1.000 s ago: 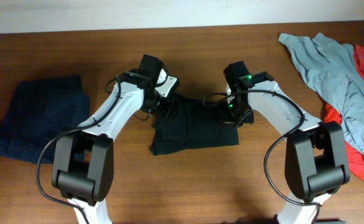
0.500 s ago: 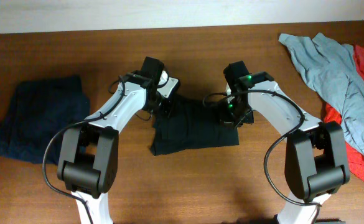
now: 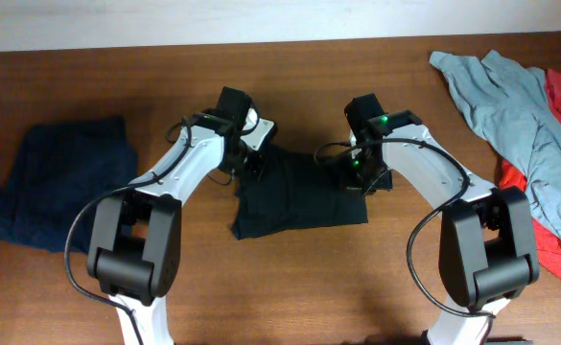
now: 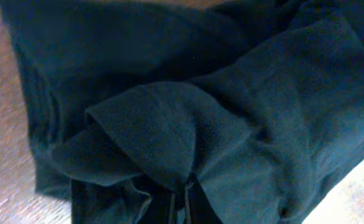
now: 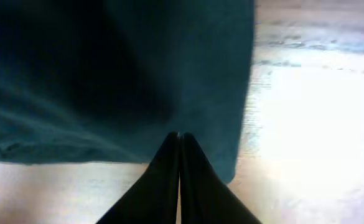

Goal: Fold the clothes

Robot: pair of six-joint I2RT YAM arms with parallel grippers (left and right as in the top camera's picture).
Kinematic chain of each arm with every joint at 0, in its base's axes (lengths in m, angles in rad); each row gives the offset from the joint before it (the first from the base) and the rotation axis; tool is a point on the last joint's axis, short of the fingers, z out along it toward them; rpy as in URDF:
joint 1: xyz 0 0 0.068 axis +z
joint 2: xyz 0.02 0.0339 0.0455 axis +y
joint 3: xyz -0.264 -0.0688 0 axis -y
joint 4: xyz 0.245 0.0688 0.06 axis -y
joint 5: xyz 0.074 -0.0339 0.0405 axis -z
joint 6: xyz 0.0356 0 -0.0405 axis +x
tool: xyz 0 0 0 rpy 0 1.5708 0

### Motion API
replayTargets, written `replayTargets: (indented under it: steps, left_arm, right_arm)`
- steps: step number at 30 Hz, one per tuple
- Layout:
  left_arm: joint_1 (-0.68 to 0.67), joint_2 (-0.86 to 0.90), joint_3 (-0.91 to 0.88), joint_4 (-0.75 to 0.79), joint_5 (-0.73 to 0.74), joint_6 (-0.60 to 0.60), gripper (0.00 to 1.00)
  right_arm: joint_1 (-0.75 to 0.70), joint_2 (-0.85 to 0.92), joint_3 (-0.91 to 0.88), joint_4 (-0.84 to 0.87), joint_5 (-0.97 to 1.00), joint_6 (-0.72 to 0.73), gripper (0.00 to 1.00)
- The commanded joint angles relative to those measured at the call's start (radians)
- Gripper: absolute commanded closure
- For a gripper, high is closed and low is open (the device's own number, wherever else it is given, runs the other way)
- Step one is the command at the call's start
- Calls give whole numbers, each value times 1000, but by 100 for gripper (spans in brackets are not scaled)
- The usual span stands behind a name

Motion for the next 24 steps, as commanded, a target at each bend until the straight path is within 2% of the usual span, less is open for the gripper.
replayTargets:
  steps: [1, 14, 18, 24]
  left_arm:
    - [37, 7, -8, -25, -14, 6, 99]
    - [68, 7, -8, -39, -14, 6, 99]
    - [68, 7, -8, -39, -14, 6, 99]
    - [68, 7, -8, -39, -13, 5, 99]
  right_arm:
    - [-14, 43, -26, 24, 51, 12, 95]
    - [-20, 165, -58, 102, 40, -1, 96]
    - [-21, 105, -41, 103, -12, -109, 96]
    - [-21, -21, -34, 100, -37, -115, 96]
